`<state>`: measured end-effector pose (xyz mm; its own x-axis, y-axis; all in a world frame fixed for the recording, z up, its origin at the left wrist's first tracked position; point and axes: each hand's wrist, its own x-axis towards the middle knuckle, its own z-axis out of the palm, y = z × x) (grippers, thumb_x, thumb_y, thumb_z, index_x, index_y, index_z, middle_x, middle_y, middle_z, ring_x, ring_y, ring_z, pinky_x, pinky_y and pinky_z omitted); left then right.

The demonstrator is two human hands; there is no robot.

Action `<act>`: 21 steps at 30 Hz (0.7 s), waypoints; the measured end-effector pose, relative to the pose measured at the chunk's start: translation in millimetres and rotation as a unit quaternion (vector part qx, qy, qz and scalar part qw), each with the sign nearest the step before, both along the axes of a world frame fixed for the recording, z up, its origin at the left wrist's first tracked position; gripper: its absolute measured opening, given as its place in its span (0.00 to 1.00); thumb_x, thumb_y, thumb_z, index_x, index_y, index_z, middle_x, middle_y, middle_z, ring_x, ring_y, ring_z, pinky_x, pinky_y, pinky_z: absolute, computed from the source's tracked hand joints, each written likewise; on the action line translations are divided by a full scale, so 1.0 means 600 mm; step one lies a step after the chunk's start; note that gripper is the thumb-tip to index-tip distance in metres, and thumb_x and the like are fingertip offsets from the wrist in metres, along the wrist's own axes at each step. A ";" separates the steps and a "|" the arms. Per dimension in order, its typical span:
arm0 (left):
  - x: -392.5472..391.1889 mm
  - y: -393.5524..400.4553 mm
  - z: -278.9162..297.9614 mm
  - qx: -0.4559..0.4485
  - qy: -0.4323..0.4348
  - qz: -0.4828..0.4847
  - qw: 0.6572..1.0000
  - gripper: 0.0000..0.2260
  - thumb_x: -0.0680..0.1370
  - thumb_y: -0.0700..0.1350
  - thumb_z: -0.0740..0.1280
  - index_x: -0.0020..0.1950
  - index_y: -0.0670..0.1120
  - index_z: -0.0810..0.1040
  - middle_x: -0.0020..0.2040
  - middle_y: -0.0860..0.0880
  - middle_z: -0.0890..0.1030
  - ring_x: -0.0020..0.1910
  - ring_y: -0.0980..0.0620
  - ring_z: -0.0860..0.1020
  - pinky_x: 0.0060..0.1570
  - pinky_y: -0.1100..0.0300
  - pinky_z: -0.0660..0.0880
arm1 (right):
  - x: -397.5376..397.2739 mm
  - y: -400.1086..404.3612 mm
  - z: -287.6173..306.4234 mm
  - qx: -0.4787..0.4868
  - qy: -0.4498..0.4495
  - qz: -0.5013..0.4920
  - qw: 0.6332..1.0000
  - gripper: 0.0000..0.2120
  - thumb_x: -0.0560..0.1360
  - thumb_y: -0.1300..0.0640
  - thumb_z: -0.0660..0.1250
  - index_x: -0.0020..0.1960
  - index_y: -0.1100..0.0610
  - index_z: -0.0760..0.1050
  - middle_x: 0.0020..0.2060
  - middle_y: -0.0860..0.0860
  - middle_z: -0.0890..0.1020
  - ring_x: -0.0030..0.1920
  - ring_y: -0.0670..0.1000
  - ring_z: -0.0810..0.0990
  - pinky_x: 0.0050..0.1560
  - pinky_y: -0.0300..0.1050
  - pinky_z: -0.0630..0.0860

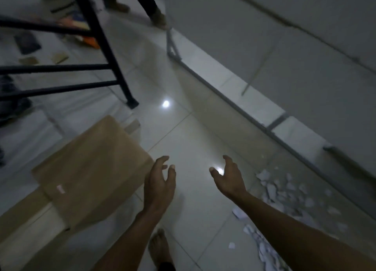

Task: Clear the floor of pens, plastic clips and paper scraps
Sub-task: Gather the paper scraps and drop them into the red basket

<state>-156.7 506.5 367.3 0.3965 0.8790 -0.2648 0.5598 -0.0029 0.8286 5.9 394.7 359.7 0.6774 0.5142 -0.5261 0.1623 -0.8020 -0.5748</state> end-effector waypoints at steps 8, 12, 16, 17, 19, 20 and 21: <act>0.173 -0.308 0.034 0.012 -0.011 -0.125 0.992 0.11 0.80 0.43 0.64 0.62 0.45 0.76 0.53 0.51 0.79 0.50 0.53 0.77 0.50 0.55 0.77 | 0.104 -0.373 0.057 0.009 0.001 -0.091 0.996 0.30 0.79 0.48 0.63 0.76 0.57 0.59 0.73 0.56 0.66 0.72 0.54 0.65 0.70 0.44 0.60; 0.232 -0.446 0.046 0.001 -0.017 -0.187 0.982 0.11 0.80 0.42 0.64 0.61 0.43 0.76 0.54 0.50 0.79 0.48 0.51 0.78 0.45 0.63 0.73 | 0.138 -0.533 0.076 0.012 0.002 -0.144 0.989 0.29 0.79 0.47 0.63 0.75 0.57 0.60 0.72 0.56 0.68 0.71 0.55 0.66 0.69 0.45 0.62; 0.277 -0.559 0.045 -0.019 -0.014 -0.260 0.965 0.09 0.80 0.42 0.64 0.59 0.44 0.77 0.52 0.50 0.81 0.47 0.51 0.80 0.42 0.69 0.74 | 0.159 -0.666 0.078 0.012 0.002 -0.196 0.981 0.28 0.79 0.46 0.62 0.74 0.57 0.62 0.71 0.55 0.69 0.70 0.55 0.68 0.69 0.46 0.64; 0.285 -0.578 0.040 -0.023 -0.013 -0.276 0.961 0.09 0.79 0.42 0.64 0.58 0.44 0.77 0.52 0.49 0.81 0.46 0.52 0.80 0.43 0.65 0.75 | 0.160 -0.690 0.076 0.011 0.007 -0.209 0.978 0.28 0.79 0.47 0.63 0.75 0.57 0.62 0.71 0.55 0.69 0.71 0.55 0.68 0.69 0.47 0.65; 0.305 -0.616 0.024 -0.029 -0.005 -0.307 0.951 0.10 0.79 0.42 0.64 0.59 0.43 0.78 0.53 0.47 0.81 0.46 0.51 0.80 0.46 0.60 0.77 | 0.164 -0.739 0.066 0.001 0.011 -0.232 0.973 0.29 0.79 0.47 0.63 0.75 0.57 0.61 0.71 0.55 0.69 0.71 0.55 0.67 0.70 0.47 0.65; 0.314 -0.631 0.015 -0.031 0.001 -0.320 0.947 0.10 0.79 0.42 0.64 0.60 0.43 0.78 0.54 0.47 0.81 0.47 0.51 0.80 0.46 0.60 0.76 | 0.165 -0.760 0.057 -0.006 0.010 -0.241 0.970 0.29 0.79 0.46 0.63 0.75 0.57 0.62 0.71 0.55 0.69 0.71 0.55 0.68 0.69 0.47 0.66; 0.322 -0.644 0.007 -0.032 0.005 -0.332 0.943 0.11 0.79 0.42 0.64 0.60 0.43 0.78 0.54 0.47 0.81 0.47 0.52 0.79 0.46 0.60 0.75 | 0.166 -0.779 0.048 -0.013 0.008 -0.252 0.968 0.29 0.79 0.46 0.63 0.74 0.58 0.62 0.71 0.55 0.70 0.70 0.55 0.69 0.69 0.47 0.66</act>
<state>36.5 120.3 371.3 0.8506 0.4199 -0.3165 0.4609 -0.3054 0.8333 105.3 -72.6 388.4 0.8302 0.1080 -0.5470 -0.2617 -0.7908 -0.5533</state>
